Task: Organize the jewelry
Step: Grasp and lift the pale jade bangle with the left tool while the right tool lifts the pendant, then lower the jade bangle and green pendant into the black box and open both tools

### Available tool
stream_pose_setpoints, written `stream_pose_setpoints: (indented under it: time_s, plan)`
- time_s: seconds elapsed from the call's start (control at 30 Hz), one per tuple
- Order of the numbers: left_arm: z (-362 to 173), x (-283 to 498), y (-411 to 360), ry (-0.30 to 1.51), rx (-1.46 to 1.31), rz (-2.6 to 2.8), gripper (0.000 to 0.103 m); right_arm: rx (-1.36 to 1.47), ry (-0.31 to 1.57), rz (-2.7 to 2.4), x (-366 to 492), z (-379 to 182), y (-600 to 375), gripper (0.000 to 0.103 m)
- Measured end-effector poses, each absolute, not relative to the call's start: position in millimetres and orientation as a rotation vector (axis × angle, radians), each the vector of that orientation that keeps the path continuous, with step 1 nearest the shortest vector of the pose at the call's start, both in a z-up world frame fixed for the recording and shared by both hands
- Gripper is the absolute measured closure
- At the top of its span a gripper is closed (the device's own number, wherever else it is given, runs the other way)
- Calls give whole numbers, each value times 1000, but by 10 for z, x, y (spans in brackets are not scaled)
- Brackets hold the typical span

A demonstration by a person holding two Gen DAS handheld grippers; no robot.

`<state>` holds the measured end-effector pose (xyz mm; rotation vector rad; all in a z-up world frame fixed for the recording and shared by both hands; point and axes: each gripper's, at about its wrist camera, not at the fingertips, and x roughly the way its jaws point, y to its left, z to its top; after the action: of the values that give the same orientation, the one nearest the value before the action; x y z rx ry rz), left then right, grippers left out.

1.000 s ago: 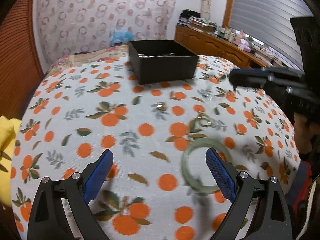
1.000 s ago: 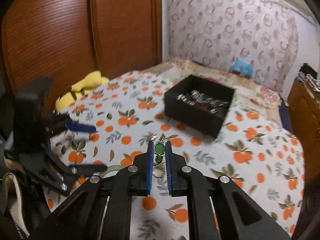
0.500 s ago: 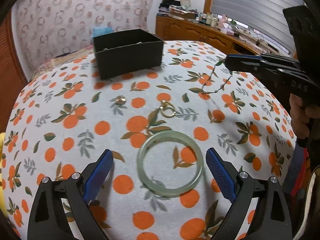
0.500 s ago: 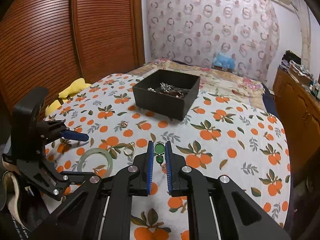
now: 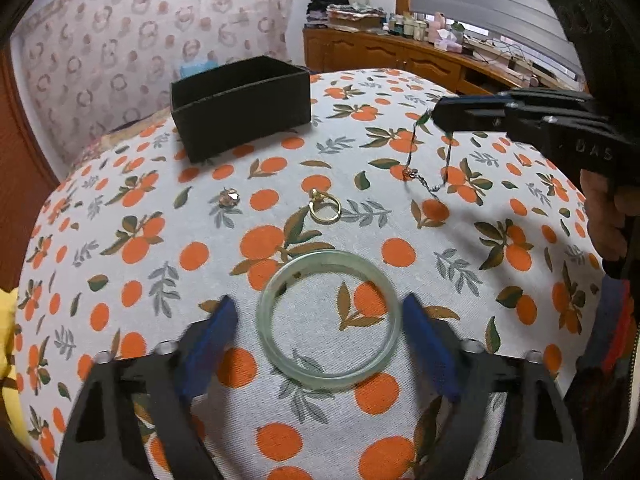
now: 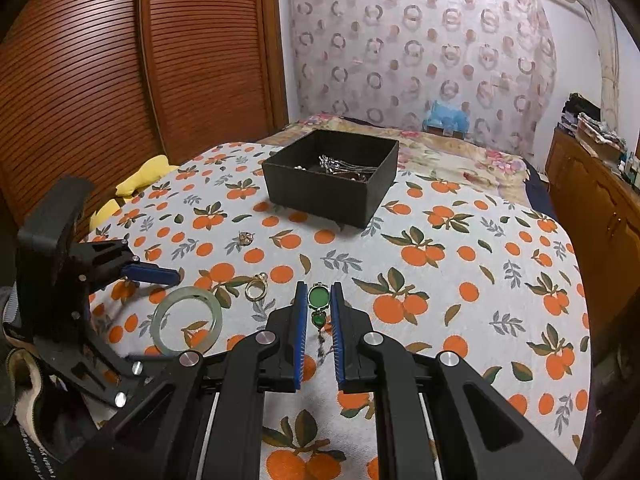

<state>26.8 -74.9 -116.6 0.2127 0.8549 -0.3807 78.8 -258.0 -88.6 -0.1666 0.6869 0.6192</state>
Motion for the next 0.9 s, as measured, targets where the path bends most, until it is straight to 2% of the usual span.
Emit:
stream_pose_setpoints:
  time_s: [0.27, 0.9]
  plan:
    - [-1055, 332, -664, 834, 169, -375, 34, -170, 685, 616, 843, -895, -2588, 90]
    - [-496, 983, -417, 719, 113, -303, 34, -176, 556, 683, 1539, -283, -2383, 90]
